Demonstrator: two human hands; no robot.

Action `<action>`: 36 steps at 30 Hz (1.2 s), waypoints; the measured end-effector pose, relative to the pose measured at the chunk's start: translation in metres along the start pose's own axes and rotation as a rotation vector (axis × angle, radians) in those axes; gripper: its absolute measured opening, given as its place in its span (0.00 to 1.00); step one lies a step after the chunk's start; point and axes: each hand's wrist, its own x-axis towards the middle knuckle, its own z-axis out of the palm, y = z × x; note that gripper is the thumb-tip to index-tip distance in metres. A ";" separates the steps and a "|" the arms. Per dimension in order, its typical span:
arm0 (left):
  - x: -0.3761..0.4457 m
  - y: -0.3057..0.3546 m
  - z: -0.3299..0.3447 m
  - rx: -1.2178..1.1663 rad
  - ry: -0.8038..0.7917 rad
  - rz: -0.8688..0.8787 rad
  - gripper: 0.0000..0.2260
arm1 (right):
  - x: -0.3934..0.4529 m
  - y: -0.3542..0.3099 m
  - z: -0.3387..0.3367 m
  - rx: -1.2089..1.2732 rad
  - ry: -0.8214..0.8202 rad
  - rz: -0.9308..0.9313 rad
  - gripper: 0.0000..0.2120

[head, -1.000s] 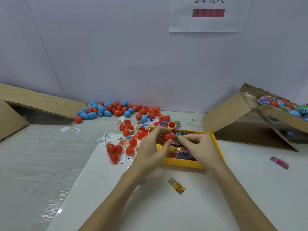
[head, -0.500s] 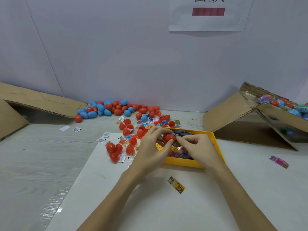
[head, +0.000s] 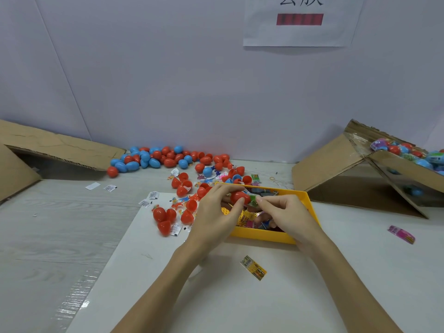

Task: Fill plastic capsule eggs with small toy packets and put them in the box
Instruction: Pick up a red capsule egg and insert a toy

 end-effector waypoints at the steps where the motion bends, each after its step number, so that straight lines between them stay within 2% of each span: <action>1: 0.000 0.000 0.000 -0.004 0.001 -0.003 0.11 | 0.000 0.000 0.001 0.020 0.022 -0.001 0.10; 5: 0.001 0.001 -0.001 -0.011 0.016 -0.013 0.11 | 0.003 -0.001 0.000 0.092 0.070 0.007 0.09; 13: 0.001 0.000 -0.001 -0.062 0.010 -0.026 0.12 | 0.003 0.000 0.002 -0.009 0.003 -0.013 0.12; 18: 0.002 -0.001 -0.002 -0.116 -0.049 -0.051 0.17 | 0.001 0.000 0.002 0.054 -0.025 -0.084 0.09; 23: 0.002 -0.002 -0.003 -0.226 -0.072 -0.077 0.17 | 0.004 0.004 0.002 0.137 0.050 -0.153 0.05; 27: 0.003 -0.003 -0.004 -0.322 -0.051 -0.099 0.12 | 0.005 0.006 0.002 0.128 0.101 -0.152 0.12; 36: 0.004 -0.003 -0.006 -0.296 -0.006 -0.070 0.14 | 0.004 0.004 0.006 0.093 0.104 -0.256 0.13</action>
